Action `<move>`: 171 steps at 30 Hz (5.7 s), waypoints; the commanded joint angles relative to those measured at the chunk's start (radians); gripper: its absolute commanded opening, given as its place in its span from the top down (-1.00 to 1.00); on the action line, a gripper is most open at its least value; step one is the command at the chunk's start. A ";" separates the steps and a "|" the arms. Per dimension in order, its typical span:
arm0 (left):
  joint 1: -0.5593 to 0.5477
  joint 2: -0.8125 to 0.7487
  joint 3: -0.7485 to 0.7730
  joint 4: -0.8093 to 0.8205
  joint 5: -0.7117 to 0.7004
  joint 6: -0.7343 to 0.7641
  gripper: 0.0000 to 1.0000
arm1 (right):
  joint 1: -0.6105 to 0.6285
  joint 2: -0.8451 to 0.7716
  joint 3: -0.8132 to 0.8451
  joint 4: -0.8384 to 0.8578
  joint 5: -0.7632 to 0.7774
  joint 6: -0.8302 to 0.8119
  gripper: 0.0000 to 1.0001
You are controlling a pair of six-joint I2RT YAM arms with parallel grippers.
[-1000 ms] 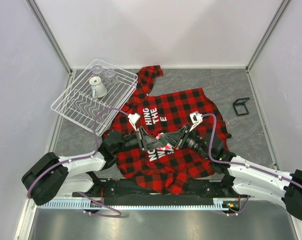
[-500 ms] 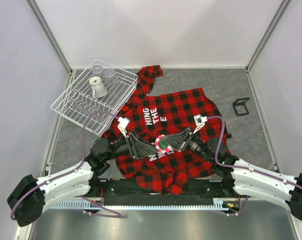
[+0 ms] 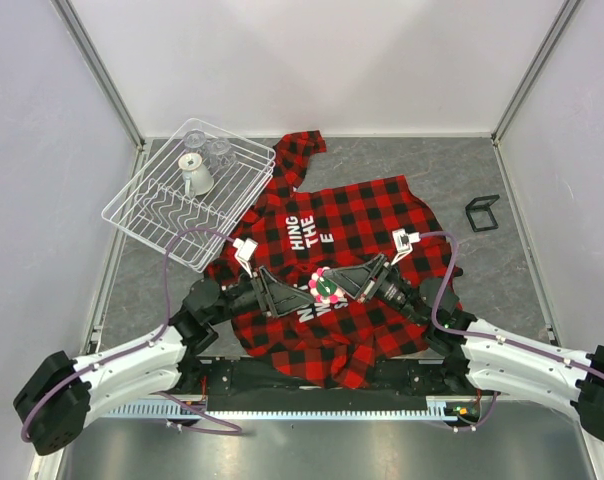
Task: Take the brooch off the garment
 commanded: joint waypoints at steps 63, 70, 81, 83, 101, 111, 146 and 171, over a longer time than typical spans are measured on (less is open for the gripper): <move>0.037 0.209 0.072 0.227 0.202 -0.063 0.96 | -0.040 -0.067 0.072 -0.194 -0.230 -0.108 0.05; 0.047 0.212 0.074 0.224 0.212 -0.061 0.96 | -0.047 -0.087 0.052 -0.195 -0.238 -0.100 0.07; 0.050 0.218 0.086 0.227 0.224 -0.066 0.96 | -0.045 -0.070 0.047 -0.182 -0.253 -0.097 0.36; 0.050 0.218 0.088 0.225 0.225 -0.066 0.96 | -0.045 -0.070 0.047 -0.181 -0.253 -0.097 0.43; 0.044 0.209 0.065 0.278 0.181 -0.101 0.03 | -0.045 -0.035 -0.037 0.055 -0.126 -0.014 1.00; 0.024 0.214 0.068 0.290 0.121 -0.081 -0.07 | -0.040 0.000 -0.053 0.137 -0.037 -0.008 1.00; 0.003 0.323 0.083 0.408 0.017 -0.133 0.13 | 0.033 0.031 -0.040 0.109 0.040 -0.085 1.00; -0.014 0.373 0.040 0.564 0.008 -0.184 0.24 | 0.038 0.057 -0.051 0.160 0.064 -0.028 1.00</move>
